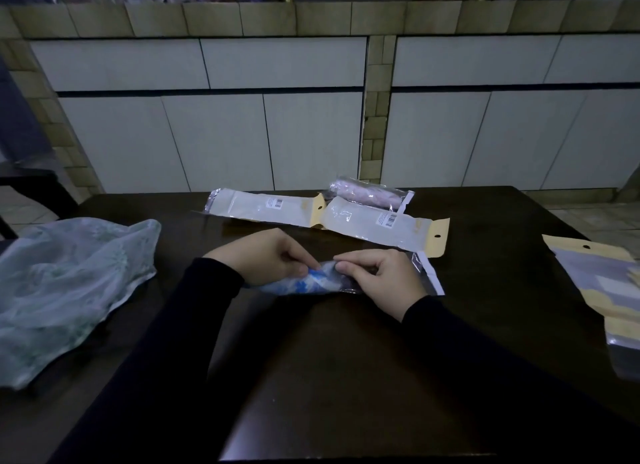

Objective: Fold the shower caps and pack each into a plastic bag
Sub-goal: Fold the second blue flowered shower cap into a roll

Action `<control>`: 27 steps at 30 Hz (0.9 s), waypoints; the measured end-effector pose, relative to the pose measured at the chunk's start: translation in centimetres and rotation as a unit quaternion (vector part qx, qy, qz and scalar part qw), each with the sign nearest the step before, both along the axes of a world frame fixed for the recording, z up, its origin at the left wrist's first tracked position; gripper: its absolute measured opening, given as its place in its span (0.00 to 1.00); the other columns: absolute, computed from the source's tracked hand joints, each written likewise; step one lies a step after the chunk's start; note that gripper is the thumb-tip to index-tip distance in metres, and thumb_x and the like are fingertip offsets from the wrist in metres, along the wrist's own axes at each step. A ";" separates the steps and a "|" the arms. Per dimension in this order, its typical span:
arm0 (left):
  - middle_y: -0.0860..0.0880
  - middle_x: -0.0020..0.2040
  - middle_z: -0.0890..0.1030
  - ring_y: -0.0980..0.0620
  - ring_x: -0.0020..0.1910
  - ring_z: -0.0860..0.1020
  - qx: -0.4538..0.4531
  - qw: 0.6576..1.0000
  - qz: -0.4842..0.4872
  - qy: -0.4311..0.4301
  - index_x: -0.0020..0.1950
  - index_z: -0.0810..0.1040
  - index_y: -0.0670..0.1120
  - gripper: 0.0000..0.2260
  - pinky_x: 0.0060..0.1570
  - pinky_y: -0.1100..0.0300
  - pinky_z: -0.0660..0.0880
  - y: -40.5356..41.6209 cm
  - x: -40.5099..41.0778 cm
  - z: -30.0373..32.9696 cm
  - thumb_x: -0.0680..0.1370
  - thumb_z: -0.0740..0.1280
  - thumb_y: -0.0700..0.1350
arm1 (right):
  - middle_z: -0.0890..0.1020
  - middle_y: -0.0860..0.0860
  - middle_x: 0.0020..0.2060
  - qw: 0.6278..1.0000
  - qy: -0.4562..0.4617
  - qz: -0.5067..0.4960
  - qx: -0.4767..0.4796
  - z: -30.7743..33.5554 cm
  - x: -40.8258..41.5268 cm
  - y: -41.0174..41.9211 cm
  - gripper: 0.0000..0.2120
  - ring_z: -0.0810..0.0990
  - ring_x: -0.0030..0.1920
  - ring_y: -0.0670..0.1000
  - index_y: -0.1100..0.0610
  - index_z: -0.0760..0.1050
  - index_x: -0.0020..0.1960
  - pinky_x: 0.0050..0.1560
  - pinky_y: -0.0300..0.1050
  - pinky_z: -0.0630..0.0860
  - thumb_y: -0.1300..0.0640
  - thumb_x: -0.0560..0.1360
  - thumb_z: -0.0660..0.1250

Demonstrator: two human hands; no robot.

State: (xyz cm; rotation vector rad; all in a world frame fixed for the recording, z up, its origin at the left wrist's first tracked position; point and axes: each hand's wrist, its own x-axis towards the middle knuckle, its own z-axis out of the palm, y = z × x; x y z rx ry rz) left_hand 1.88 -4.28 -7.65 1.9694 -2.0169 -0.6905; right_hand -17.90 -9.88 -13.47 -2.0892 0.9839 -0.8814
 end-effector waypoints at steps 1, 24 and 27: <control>0.57 0.52 0.83 0.59 0.52 0.79 -0.012 1.000 0.002 0.021 0.52 0.83 0.58 0.09 0.62 0.58 0.73 0.1 0.1 -0.3 0.78 0.68 0.44 | 0.82 0.40 0.50 1.000 0.008 0.011 0.004 0.0 -0.1 0.0 0.09 0.76 0.50 0.33 0.50 0.82 0.55 0.52 0.23 0.68 0.55 0.75 0.69; 0.58 0.49 0.84 0.59 0.51 0.80 -0.020 0.994 0.011 0.106 0.47 0.83 0.62 0.15 0.62 0.60 0.73 1.3 1.3 -1.4 0.79 0.66 0.40 | 0.78 0.38 0.45 0.998 0.000 0.036 -0.059 -0.4 0.7 0.7 0.08 0.77 0.50 0.38 0.50 0.80 0.52 0.53 0.31 0.73 0.58 0.73 0.71; 0.61 0.49 0.83 0.61 0.52 0.78 -0.001 0.996 0.019 0.089 0.47 0.83 0.62 0.15 0.61 0.62 0.71 1.5 1.6 -1.0 0.79 0.66 0.41 | 0.77 0.40 0.49 0.997 0.041 0.041 -0.055 -0.3 0.7 0.6 0.10 0.75 0.51 0.38 0.47 0.79 0.55 0.52 0.26 0.70 0.58 0.76 0.68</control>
